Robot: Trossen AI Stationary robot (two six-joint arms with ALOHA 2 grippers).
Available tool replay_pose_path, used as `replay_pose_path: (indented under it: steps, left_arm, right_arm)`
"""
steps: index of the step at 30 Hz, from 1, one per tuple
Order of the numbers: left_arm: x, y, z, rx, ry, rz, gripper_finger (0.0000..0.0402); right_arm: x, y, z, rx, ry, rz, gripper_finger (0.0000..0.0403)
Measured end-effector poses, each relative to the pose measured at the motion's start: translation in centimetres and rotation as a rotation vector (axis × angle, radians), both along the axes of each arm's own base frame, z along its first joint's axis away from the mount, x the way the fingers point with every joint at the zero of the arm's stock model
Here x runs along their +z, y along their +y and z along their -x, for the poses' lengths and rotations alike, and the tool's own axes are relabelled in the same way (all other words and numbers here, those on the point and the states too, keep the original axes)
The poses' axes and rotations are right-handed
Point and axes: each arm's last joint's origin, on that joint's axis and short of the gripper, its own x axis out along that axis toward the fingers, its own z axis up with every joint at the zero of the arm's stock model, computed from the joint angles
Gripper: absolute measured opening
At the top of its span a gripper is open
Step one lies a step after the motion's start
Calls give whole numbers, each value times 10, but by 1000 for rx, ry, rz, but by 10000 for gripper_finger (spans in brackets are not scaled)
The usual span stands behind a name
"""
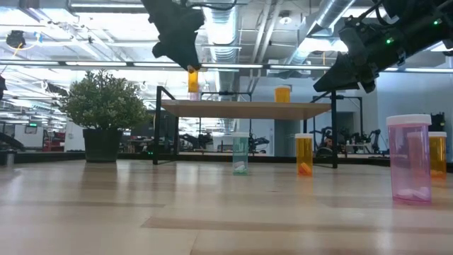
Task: Pick and place medicine bottles onto shelf by color
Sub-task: Put the left orange small pill bottle on the shelf
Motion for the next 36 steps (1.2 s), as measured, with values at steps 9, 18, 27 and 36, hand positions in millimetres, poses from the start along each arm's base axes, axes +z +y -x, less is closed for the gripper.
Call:
replay_pose_path:
  steps: [9, 18, 27, 36]
  left_arm:
    - [-4, 13, 3, 9, -6, -21, 103]
    - [-14, 15, 4, 12, 10, -4, 103]
    - [-13, 17, 4, 20, -4, -13, 123]
    - [-13, 17, 4, 22, -5, -16, 137]
  right_arm:
    - [0, 0, 0, 0, -1, 0, 76]
    - [0, 0, 0, 0, -1, 0, 76]
    - [0, 0, 0, 0, 0, 0, 76]
    - [0, 0, 0, 0, 0, 0, 76]
